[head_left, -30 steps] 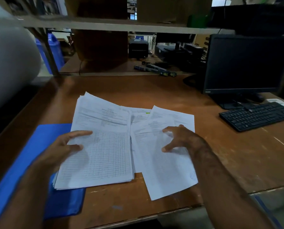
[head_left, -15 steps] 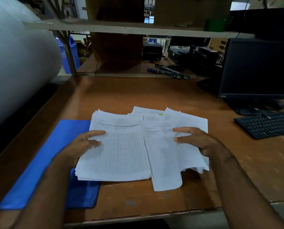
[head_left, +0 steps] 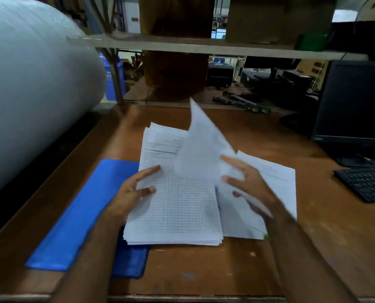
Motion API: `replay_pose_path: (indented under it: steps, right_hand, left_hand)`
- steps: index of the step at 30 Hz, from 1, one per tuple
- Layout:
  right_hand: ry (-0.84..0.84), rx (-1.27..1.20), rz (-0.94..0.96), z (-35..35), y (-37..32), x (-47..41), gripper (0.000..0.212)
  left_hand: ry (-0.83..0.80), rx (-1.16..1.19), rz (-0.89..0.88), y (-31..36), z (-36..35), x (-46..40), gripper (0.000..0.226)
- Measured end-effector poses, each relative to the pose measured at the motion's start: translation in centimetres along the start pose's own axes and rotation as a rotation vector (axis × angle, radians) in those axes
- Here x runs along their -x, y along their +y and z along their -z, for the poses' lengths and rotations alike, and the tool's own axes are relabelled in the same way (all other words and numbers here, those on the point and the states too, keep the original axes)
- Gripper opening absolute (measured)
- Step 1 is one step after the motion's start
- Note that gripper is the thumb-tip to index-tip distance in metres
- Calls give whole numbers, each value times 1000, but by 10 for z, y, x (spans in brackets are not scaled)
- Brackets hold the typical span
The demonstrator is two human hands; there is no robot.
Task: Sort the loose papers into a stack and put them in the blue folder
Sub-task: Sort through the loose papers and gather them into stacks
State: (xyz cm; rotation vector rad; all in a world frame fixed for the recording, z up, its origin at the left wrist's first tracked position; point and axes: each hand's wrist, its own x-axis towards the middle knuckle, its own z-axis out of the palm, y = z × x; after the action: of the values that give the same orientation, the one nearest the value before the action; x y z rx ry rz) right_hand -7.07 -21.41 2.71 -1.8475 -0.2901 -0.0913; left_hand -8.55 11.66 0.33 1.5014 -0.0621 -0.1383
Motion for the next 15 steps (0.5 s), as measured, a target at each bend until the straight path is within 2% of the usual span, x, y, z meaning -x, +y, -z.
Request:
replay_pose_path:
  steps: [2, 7, 9, 11, 13, 15]
  right_hand:
    - [13, 168, -35, -21, 18, -2, 54]
    - [-9, 20, -152, -47, 26, 1, 57]
    - [-59, -169, -184, -53, 23, 0, 60]
    - [-78, -253, -159, -60, 18, -3, 59]
    - [-50, -123, -93, -69, 16, -10, 57]
    - [-28, -10, -52, -80, 15, -15, 56]
  left_hand:
    - [-2, 27, 4, -2, 2, 0, 59]
    - [-16, 72, -25, -4, 6, 5, 69]
    - [2, 106, -32, -4, 9, 5, 69]
    - [3, 152, -33, 1, 5, 10, 58]
    - [-6, 140, -19, 7, 0, 11, 42]
    - [-12, 34, -43, 18, -1, 3, 39]
